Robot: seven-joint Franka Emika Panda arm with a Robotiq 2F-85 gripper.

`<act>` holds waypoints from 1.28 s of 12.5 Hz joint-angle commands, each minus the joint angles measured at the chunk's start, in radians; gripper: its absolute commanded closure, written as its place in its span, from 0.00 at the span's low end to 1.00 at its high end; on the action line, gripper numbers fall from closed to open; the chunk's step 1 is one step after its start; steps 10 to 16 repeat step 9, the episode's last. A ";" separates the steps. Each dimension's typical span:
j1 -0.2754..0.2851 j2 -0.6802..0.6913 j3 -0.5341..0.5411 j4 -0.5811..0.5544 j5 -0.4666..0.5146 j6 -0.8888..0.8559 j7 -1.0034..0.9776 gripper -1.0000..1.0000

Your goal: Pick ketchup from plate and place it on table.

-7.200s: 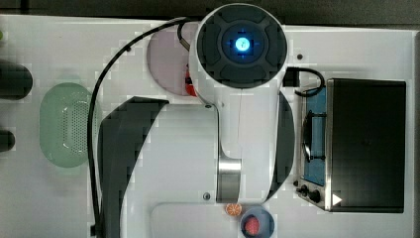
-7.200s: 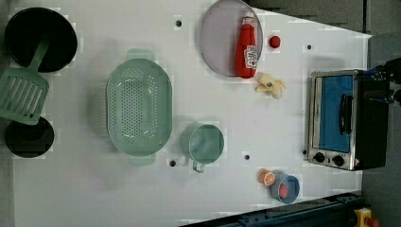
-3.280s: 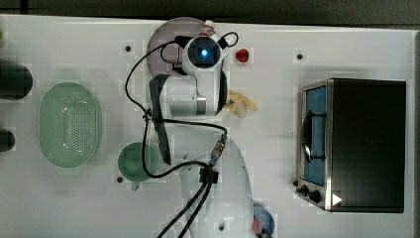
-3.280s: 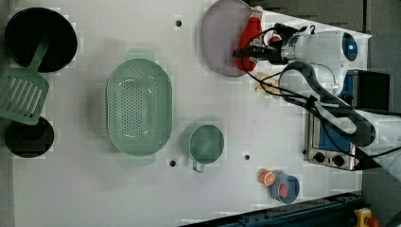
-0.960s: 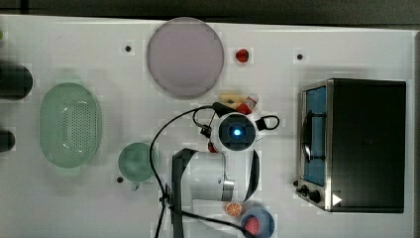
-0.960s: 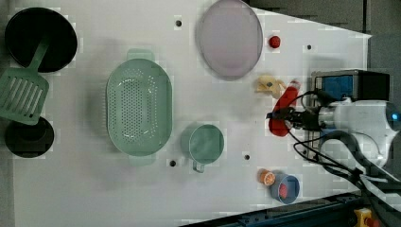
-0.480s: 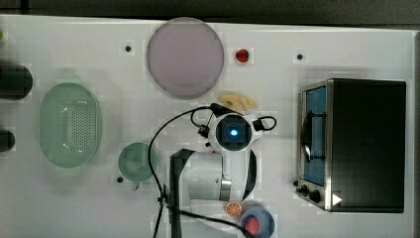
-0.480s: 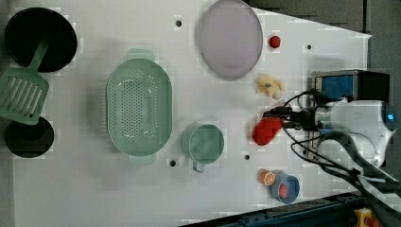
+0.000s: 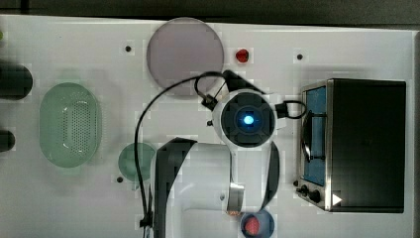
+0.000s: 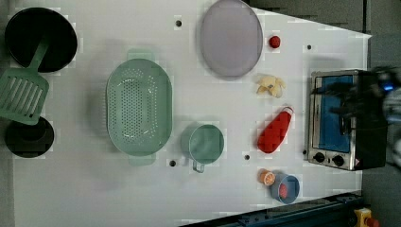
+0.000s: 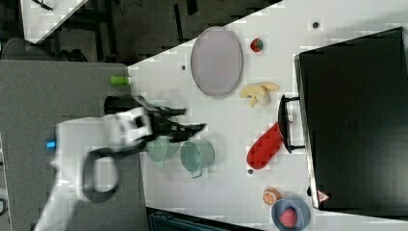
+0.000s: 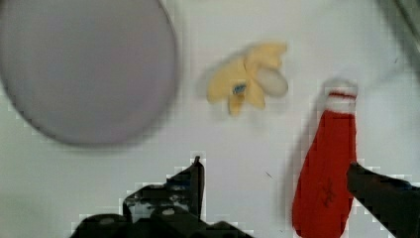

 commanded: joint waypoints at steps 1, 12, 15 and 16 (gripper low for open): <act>0.009 -0.031 0.006 0.120 0.005 -0.146 0.084 0.00; 0.008 -0.024 0.005 0.426 0.005 -0.578 0.182 0.00; 0.008 -0.024 0.005 0.426 0.005 -0.578 0.182 0.00; 0.008 -0.024 0.005 0.426 0.005 -0.578 0.182 0.00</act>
